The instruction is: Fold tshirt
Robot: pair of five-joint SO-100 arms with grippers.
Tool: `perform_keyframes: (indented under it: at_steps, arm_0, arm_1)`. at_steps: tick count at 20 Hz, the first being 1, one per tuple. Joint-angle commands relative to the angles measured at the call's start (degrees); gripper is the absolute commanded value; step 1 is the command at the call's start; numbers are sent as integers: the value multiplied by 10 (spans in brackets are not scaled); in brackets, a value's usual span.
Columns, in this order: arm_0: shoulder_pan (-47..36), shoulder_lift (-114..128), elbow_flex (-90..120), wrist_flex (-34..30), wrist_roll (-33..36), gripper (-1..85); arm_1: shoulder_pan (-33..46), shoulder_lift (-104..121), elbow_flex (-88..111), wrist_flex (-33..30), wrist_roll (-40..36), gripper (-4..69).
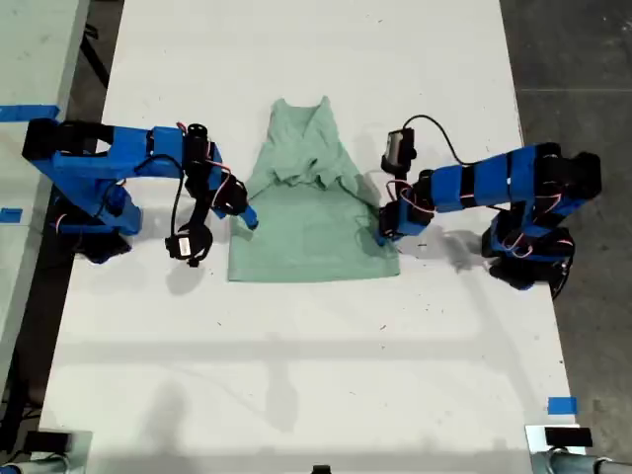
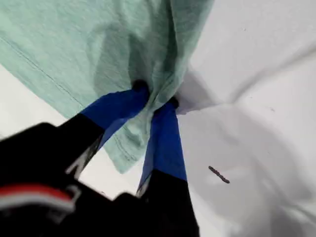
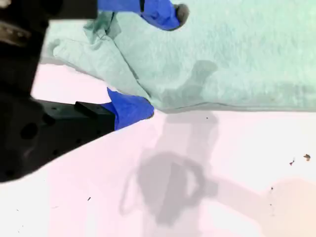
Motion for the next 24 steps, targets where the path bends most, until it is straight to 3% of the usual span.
perform_keyframes:
  at_steps: [1, 4, 9, 11, 16, 24]
  arm_0:
    - [5, 1, -34, -1, -1, 211]
    - [5, -3, -38, -2, 1, 209]
    - [8, -6, -39, -3, 1, 209]
    - [6, -7, -39, -4, 3, 209]
    - [3, -6, -39, -2, 5, 210]
    - [6, -6, -41, -2, 3, 209]
  arm_1:
    - [7, -1, -6, 5, 6, -22]
    - [-1, 7, -20, 40, 9, -23]
    - [-14, 62, -104, 194, 6, -23]
    - [-23, 64, -171, 226, 13, -23]
    - [-61, -49, -377, 251, 42, -23]
    - [-115, -376, -638, 189, 105, -23]
